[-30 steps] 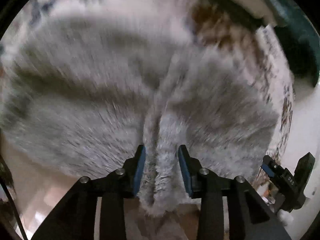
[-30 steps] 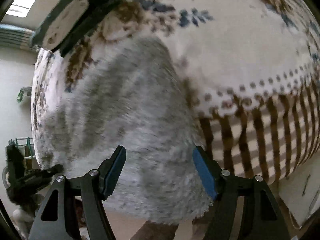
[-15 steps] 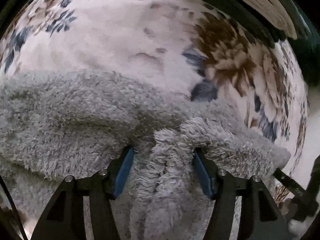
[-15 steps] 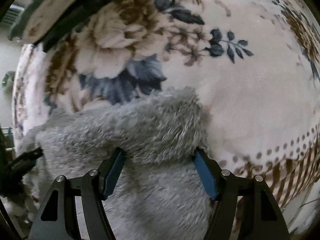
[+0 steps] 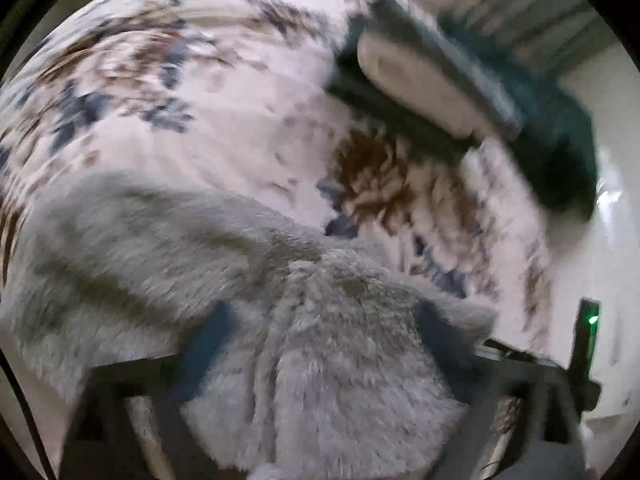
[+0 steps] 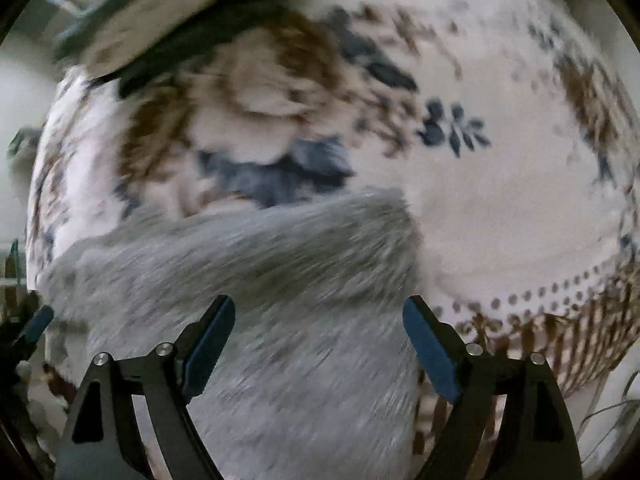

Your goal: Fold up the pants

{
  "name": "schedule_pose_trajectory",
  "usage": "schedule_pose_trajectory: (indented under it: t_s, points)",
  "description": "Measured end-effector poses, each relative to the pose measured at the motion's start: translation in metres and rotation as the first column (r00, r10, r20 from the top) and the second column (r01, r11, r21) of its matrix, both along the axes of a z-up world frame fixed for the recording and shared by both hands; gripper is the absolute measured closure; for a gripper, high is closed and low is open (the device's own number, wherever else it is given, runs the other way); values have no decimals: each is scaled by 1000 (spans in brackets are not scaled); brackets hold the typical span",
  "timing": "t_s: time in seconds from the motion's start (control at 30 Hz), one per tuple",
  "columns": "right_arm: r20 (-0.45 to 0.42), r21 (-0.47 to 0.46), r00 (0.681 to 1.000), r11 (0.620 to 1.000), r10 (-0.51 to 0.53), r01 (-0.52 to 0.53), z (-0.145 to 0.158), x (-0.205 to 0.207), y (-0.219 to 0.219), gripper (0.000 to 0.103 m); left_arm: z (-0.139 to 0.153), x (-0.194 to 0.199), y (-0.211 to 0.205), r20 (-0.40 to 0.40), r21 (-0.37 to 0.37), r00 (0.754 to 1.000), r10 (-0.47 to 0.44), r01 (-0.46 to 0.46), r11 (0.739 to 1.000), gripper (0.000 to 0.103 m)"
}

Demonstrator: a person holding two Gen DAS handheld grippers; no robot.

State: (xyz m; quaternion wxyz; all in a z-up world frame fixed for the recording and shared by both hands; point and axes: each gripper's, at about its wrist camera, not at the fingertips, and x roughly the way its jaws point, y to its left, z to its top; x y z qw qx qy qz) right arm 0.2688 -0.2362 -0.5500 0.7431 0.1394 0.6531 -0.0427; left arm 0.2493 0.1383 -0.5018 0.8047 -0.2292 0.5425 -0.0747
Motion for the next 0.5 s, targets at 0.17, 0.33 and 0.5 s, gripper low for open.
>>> schedule_pose_trajectory:
  t_s: [0.17, 0.33, 0.5]
  points:
    - [36, 0, 997, 998, 65, -65, 21, -27, 49, 15, -16, -63, 93, -28, -49, 934, 355, -356, 933, 0]
    - [-27, 64, 993, 991, 119, -117, -5, -37, 94, 15, -88, -100, 183, -111, -172, 739, 664, -672, 720, 8]
    - [-89, 61, 987, 990, 134, -128, -35, -31, 114, 15, -150, -70, 194, -164, -319, 741, 651, -664, 676, 9]
